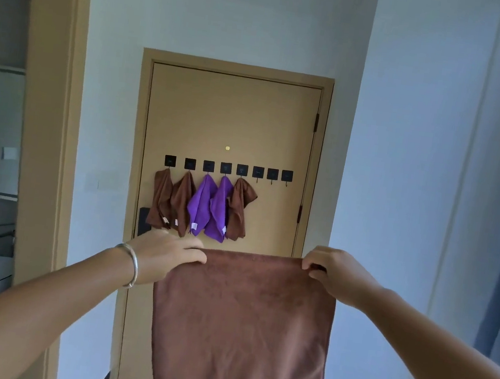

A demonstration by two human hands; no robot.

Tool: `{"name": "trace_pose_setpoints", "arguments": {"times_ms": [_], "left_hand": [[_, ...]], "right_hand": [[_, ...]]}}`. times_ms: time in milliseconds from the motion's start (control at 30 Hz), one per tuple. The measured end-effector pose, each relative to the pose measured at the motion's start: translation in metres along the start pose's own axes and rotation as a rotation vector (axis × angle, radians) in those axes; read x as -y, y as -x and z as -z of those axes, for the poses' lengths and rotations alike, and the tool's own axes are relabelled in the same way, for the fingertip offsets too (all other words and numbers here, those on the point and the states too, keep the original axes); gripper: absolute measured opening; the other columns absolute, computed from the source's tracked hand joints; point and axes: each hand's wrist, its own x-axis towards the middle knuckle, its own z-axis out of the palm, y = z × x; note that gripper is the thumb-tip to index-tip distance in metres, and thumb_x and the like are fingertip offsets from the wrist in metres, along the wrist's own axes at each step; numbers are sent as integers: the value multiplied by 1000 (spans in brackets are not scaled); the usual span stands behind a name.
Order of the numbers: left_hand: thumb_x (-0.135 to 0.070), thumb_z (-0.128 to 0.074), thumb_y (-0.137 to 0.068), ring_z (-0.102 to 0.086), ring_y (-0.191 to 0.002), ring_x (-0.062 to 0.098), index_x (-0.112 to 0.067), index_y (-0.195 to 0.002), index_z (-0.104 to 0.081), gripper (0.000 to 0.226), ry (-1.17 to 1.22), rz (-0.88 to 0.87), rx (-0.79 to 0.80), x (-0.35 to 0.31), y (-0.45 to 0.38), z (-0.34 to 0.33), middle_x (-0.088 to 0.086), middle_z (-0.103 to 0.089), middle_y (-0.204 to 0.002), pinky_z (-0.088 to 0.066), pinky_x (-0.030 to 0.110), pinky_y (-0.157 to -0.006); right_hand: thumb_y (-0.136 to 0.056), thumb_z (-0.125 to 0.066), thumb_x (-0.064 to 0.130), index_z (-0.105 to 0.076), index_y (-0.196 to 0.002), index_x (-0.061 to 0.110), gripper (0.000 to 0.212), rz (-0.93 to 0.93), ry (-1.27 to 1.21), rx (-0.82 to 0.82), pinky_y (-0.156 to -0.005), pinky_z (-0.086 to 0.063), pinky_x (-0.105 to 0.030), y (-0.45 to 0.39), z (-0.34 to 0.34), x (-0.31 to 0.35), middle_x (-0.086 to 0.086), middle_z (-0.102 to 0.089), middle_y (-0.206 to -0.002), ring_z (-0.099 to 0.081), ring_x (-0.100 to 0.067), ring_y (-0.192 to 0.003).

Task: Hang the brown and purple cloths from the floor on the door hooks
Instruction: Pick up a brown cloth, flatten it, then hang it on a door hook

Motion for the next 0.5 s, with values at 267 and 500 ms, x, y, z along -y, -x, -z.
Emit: {"name": "trace_pose_setpoints", "arguments": {"times_ms": [267,500], "left_hand": [[5,-38,-83,-54,-109,18,-33,-140,-36,68,33,62,38,60,-78,-76,-12,-41,-140,-42,32,-90],[0,-39,-85,-53,-88,11,-40,-126,-49,58,-61,137,-84,102,-169,-153,-17,-59,-110,-31,28,-85]], "right_hand": [[-89,-52,-1,-64,-120,30,46,152,142,-51,-75,-42,-17,-91,-65,-26,13,-61,-121,-61,-12,-102],[-85,-54,5,-69,-113,29,41,147,131,-148,-78,-40,-16,-183,-126,-93,12,-68,-111,-60,-12,-96]]}}
